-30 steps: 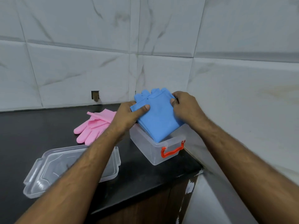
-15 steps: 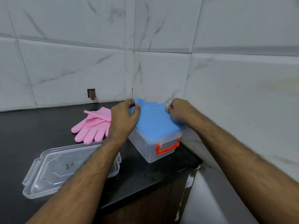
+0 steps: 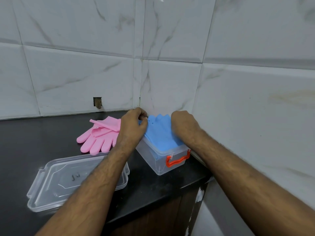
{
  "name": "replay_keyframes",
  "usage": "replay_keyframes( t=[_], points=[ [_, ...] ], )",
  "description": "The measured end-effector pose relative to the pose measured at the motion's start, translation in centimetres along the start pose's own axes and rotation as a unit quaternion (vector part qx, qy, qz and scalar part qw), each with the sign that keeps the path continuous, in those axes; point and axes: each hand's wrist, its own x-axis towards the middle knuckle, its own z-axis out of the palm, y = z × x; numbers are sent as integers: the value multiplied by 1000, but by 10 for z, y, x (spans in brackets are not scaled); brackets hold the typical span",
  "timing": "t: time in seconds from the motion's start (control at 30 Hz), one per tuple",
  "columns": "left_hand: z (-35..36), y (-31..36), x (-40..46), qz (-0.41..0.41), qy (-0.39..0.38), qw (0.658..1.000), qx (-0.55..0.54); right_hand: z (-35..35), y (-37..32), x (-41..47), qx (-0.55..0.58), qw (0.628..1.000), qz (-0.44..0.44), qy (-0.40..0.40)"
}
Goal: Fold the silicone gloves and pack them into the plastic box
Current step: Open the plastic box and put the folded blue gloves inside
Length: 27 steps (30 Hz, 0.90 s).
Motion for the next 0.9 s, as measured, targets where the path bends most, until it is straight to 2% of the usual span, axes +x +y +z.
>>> replay_keyframes(
  t=[0.27, 0.43, 0.77, 0.83, 0.9],
  points=[
    [-2, -2, 3, 19, -13, 1000, -6, -5, 3, 10, 39, 998, 35, -42],
    [-4, -7, 4, 28, -43, 999, 4, 0, 6, 5, 35, 999, 6, -8],
    [-1, -17, 11, -82, -76, 993, -36, 12, 3, -1, -35, 997, -55, 44],
    [-3, -13, 9, -62, -84, 994, -33, 15, 0, -2, -29, 997, -55, 51],
    [-7, -5, 6, 13, -76, 997, -15, 18, -2, -1, -18, 998, -48, 46]
  ],
)
